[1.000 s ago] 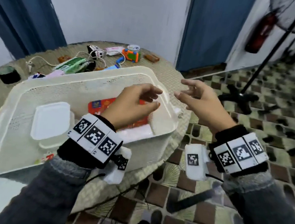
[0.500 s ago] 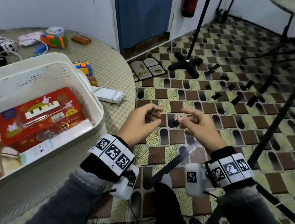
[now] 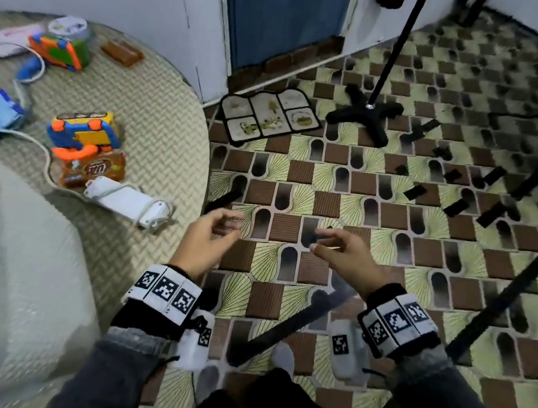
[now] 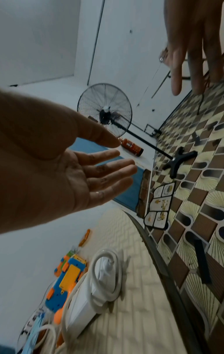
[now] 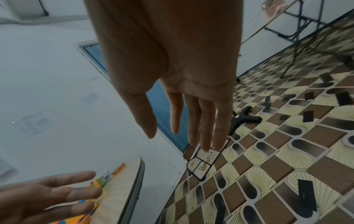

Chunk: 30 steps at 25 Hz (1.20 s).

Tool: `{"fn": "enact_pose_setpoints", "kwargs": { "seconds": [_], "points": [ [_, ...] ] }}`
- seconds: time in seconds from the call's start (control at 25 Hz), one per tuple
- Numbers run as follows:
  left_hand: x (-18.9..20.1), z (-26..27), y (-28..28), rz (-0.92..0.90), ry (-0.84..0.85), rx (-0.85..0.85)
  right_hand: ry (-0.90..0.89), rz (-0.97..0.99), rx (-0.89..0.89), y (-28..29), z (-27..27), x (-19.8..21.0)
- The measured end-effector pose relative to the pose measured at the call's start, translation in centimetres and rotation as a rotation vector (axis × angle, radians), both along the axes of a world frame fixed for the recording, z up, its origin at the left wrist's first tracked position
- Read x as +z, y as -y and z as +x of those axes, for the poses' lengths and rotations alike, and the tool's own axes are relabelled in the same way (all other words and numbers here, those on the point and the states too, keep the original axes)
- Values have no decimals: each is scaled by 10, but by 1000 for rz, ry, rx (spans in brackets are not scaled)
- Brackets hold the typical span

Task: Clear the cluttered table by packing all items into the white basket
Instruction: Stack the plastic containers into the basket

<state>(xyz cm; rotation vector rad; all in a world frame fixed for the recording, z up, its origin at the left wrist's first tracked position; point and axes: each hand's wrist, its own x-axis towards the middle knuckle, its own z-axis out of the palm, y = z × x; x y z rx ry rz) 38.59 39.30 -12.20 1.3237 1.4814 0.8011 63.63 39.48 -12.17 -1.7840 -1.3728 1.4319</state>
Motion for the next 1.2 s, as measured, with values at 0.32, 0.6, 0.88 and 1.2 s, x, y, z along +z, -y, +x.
{"fn": "enact_pose_setpoints", "kwargs": {
  "seconds": [0.32,0.6,0.88,1.2],
  "points": [
    [-11,-8,-78,-22,22,222,-38,-38,202,-133,-16,-2],
    [-5,-51,-181,17,45,422,-48,-62,422,-271,-83,2],
    [16,-108,-274,47,-10,551,-76,3,622,-384,-169,10],
    [13,-170,-330,43,-70,805,-94,-77,928,-486,-281,9]
  ]
}}
